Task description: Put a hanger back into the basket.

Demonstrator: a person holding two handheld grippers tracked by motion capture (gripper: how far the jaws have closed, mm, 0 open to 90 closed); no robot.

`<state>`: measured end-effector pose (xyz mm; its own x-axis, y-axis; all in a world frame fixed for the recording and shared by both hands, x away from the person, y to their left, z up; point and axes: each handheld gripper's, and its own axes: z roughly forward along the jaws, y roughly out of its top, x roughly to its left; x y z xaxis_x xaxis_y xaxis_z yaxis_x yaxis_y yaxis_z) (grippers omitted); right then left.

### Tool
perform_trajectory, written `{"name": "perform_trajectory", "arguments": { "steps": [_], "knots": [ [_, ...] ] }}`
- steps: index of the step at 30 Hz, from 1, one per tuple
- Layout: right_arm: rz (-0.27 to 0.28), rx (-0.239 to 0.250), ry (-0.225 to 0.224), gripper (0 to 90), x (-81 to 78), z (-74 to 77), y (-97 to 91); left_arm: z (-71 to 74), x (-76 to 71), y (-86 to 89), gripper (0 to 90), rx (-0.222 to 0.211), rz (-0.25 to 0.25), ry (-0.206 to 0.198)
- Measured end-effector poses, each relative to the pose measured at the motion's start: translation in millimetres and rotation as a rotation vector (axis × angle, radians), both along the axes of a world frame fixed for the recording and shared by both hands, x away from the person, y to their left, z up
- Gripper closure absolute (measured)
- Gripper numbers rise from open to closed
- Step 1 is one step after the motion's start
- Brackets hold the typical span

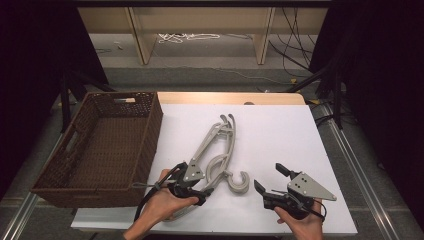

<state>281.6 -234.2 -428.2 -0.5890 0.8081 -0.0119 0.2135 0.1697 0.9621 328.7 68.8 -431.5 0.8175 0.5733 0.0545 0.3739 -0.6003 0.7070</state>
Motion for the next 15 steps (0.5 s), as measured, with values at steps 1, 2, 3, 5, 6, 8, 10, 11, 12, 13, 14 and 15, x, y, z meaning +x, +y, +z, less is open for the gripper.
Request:
{"name": "perform_trajectory", "arguments": {
  "steps": [1,2,3,5,6,8,10,11,12,13,14,15],
  "knots": [
    [-0.001,0.001,0.0,15.9,0.1,0.1,0.0,-3.4,3.0,-3.9,37.4,0.011,0.002,0.029],
    [0.0,0.001,0.0,15.9,0.3,-0.2,0.1,-5.0,4.9,-5.4,38.3,0.024,0.006,0.035],
    [0.008,0.01,0.008,15.9,0.2,-0.7,0.8,-7.5,8.3,-7.4,39.0,0.041,0.001,0.059],
    [0.009,0.008,0.011,15.9,0.1,-0.9,0.8,-11.8,13.4,-9.9,40.6,0.052,0.002,0.095],
    [0.008,0.01,0.008,15.9,0.2,-0.7,0.8,-13.6,15.2,-10.8,41.8,0.062,0.005,0.093],
    [0.007,0.007,0.007,16.0,0.6,-1.1,1.0,-15.6,17.0,-12.4,44.7,0.085,0.0,0.113],
    [0.008,-0.009,0.012,16.0,0.8,-0.9,-0.1,-17.2,18.3,-14.7,45.5,0.1,0.005,0.124],
    [0.008,-0.008,0.01,16.0,1.0,-0.8,-0.1,-17.8,20.5,-15.4,46.6,0.115,-0.003,0.145],
    [0.008,-0.007,0.01,16.1,1.1,-0.8,0.1,-19.3,21.8,-15.7,47.4,0.118,-0.002,0.146],
    [0.009,-0.01,0.012,16.1,1.0,-0.8,0.2,-21.9,23.6,-16.1,48.5,0.115,0.011,0.143],
    [0.004,-0.018,0.018,16.1,0.3,-0.8,0.1,-23.2,24.8,-16.1,49.6,0.105,0.018,0.155],
    [0.003,-0.015,0.012,16.1,0.5,-1.0,0.3,-23.7,26.2,-15.5,51.1,0.099,0.02,0.168]
  ]
}}
